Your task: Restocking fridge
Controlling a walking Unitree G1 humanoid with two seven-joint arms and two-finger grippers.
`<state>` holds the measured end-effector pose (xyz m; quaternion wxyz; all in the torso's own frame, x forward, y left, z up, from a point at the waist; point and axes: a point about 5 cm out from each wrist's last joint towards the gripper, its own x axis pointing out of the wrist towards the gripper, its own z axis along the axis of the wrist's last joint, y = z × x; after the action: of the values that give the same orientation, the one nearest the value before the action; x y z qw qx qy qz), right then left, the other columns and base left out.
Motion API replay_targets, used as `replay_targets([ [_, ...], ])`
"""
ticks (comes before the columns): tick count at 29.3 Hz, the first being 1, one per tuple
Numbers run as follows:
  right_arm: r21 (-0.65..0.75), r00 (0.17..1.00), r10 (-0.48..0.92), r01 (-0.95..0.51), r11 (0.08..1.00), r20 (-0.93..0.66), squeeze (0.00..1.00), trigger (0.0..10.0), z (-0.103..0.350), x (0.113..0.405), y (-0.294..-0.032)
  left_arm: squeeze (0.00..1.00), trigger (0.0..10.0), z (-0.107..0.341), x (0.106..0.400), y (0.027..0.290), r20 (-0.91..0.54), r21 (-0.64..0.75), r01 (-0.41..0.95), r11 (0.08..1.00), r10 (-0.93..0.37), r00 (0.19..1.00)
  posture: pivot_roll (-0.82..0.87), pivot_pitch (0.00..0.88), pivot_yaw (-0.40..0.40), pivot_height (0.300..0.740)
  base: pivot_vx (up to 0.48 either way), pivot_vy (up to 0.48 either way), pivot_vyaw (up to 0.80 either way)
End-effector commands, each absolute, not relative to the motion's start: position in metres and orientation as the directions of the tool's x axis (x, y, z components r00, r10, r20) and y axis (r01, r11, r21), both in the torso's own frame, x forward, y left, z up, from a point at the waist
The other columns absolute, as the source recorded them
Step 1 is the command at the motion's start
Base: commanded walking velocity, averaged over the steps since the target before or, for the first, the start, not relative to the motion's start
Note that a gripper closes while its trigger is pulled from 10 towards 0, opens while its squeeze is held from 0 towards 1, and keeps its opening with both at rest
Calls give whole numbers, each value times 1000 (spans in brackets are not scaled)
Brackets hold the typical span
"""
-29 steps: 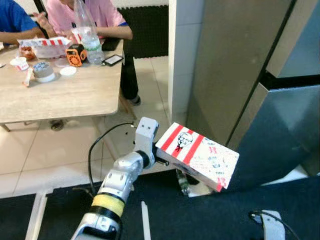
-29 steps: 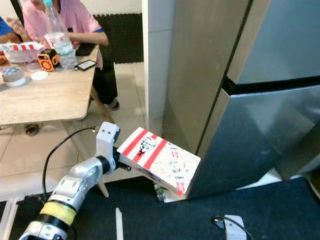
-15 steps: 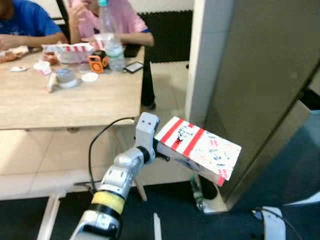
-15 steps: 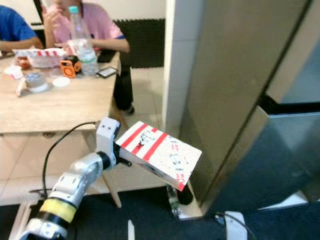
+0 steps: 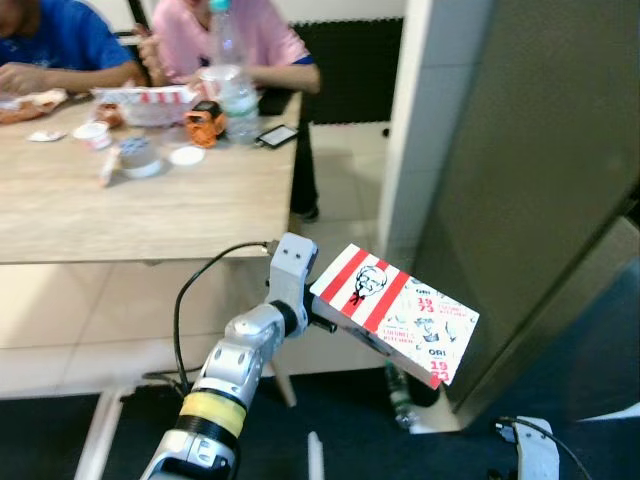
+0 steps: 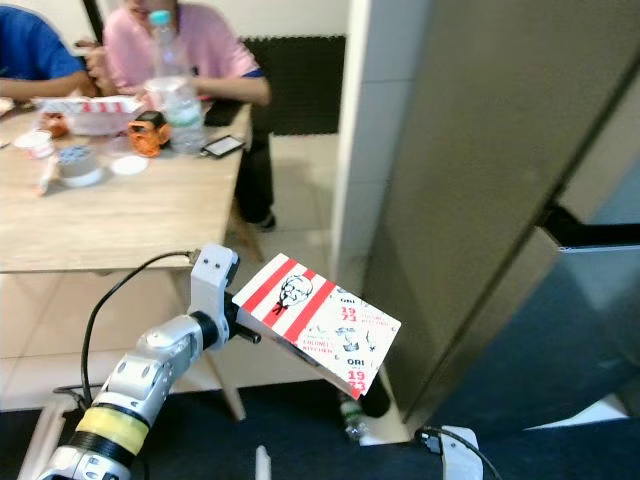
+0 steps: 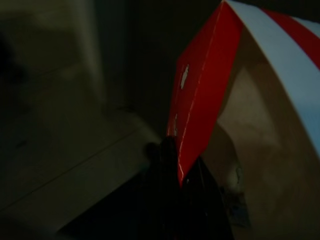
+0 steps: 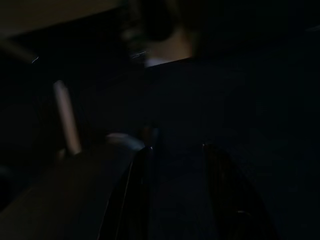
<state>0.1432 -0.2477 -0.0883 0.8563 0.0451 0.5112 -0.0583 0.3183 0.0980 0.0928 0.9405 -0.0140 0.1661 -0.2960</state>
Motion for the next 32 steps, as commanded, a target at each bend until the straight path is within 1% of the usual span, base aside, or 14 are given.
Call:
replay_targets([
  [1, 20, 475, -56, 154, 988, -878, 0, 10000, -88, 144, -247, 0, 10000, 97, 318, 94, -284, -118, 573, 811, -580, 764, -42, 28, 22, 740, 255, -382, -700],
  [5, 17, 481, -57, 148, 989, -875, 0, 10000, -88, 144, -247, 0, 10000, 98, 318, 94, -279, -124, 569, 813, -578, 766, -45, 29, 22, 740, 193, -356, -175],
  [13, 26, 496, -39, 123, 992, -868, 0, 10000, -87, 146, -248, 0, 10000, 99, 321, 96, -275, -132, 556, 821, -569, 775, -48, 27, 22, 740, 0, 0, 0],
  [14, 21, 504, -16, 67, 998, -863, 0, 10000, -85, 148, -248, 0, 10000, 99, 321, 97, -274, -134, 553, 822, -567, 777, -48, 27, 22, 740, 0, 0, 0],
  [15, 21, 504, -16, 67, 998, -863, 0, 10000, -85, 148, -248, 0, 10000, 99, 321, 97, -274, -134, 553, 822, -567, 777, -48, 27, 22, 740, 0, 0, 0],
  [17, 33, 519, 19, 17, 999, -855, 0, 10000, -82, 153, -249, 0, 10000, 99, 321, 97, -273, -135, 552, 823, -566, 778, -52, 31, 21, 740, 0, 0, 0],
  [18, 104, 563, 148, -110, 989, -813, 0, 10000, -71, 170, -251, 0, 10000, 98, 321, 100, -276, -135, 546, 827, -561, 780, -55, 33, 21, 740, 0, 0, 0],
  [21, 129, 573, 193, -151, 980, -797, 0, 10000, -66, 176, -252, 0, 10000, 98, 321, 101, -277, -135, 545, 828, -559, 781, -55, 33, 21, 740, 0, 0, 0],
  [24, 213, 573, 369, -323, 922, -732, 0, 10000, -47, 194, -258, 0, 10000, 94, 319, 105, -286, -138, 541, 830, -556, 780, -60, 37, 20, 740, 0, -80, 0],
  [26, 213, 573, 369, -323, 922, -732, 0, 10000, -47, 194, -258, 0, 10000, 94, 319, 105, -286, -138, 541, 830, -556, 780, -60, 37, 20, 740, 0, -240, 0],
  [27, 226, 565, 413, -373, 900, -714, 0, 10000, -40, 200, -262, 0, 10000, 93, 319, 107, -290, -143, 544, 827, -561, 776, -60, 37, 20, 740, 0, -390, 0],
  [30, 230, 560, 445, -412, 882, -699, 0, 10000, -32, 206, -265, 0, 10000, 92, 318, 107, -285, -161, 547, 822, -569, 771, -64, 36, 21, 740, 0, -445, 0],
  [31, 235, 545, 477, -454, 859, -689, 0, 10000, -26, 212, -267, 0, 10000, 88, 312, 105, -281, -224, 593, 773, -634, 721, -64, 37, 20, 740, 0, -409, 0],
  [32, 239, 530, 500, -485, 841, -685, 0, 10000, -22, 215, -267, 0, 10000, 84, 306, 104, -278, -254, 640, 725, -689, 669, -64, 35, 20, 740, 0, 0, 0],
])
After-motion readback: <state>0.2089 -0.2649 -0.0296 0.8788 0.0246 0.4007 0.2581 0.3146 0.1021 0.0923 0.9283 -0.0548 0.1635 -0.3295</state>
